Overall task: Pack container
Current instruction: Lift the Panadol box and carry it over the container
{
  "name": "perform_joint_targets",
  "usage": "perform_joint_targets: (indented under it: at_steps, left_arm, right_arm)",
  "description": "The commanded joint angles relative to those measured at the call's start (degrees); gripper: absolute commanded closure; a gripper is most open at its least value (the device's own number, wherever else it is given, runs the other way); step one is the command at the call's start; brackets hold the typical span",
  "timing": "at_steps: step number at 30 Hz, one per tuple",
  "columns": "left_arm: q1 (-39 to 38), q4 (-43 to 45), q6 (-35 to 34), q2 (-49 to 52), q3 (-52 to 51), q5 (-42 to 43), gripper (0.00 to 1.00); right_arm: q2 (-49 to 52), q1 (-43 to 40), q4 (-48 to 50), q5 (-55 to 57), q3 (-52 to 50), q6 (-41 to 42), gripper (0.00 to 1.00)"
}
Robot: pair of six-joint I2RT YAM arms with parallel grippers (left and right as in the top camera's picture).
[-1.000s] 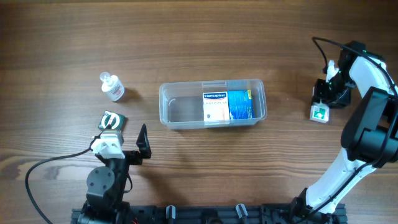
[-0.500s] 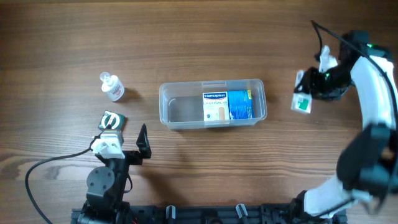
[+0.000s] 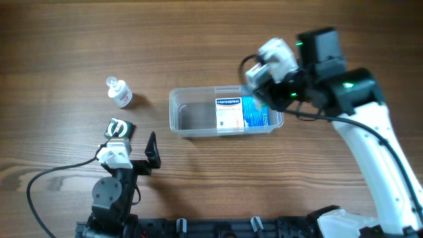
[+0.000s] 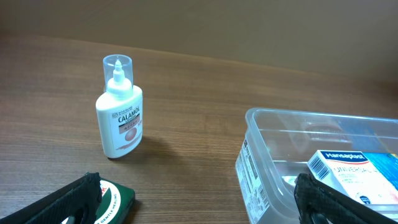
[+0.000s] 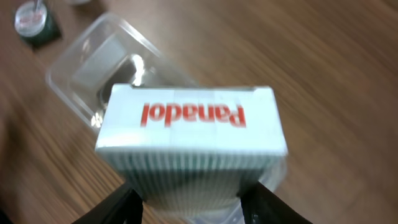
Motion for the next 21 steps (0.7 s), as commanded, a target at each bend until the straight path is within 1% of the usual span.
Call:
perform_joint_targets:
  at_steps: [1,5,8,15,17,21]
  left_arm:
    - [-0.42,-0.04,-0.11,-0.04,-0.09,-0.92,0.0]
    - [-0.42,-0.04,-0.11,-0.04,-0.09,-0.92,0.0]
    - [-0.42,-0.04,-0.13,-0.04,-0.07,-0.92,0.0]
    - [-0.42,-0.04,-0.11,-0.04,-0.09,-0.92,0.0]
    - [-0.42,-0.04,-0.11,-0.04,-0.09,-0.92,0.0]
    - [-0.42,-0.04,-0.13,-0.04,-0.09,-0.92,0.0]
  right_arm:
    - [3.98,2.51,2.34,6.62,-0.02,-16.7,0.6]
    - [7.08,2.54,4.26,10.29,0.0,-17.92,0.61]
    - [8.81,2.54,3.5,11.96,-0.02,-19.02,0.66]
    - [9.77,2.64,1.84,14.69,0.0,-20.17,0.65]
    - [9.77,2.97,1.11,14.73,-0.02,-22.32,0.72]
    - [9.77,3.58,1.09,15.37,-0.02,-22.95,0.73]
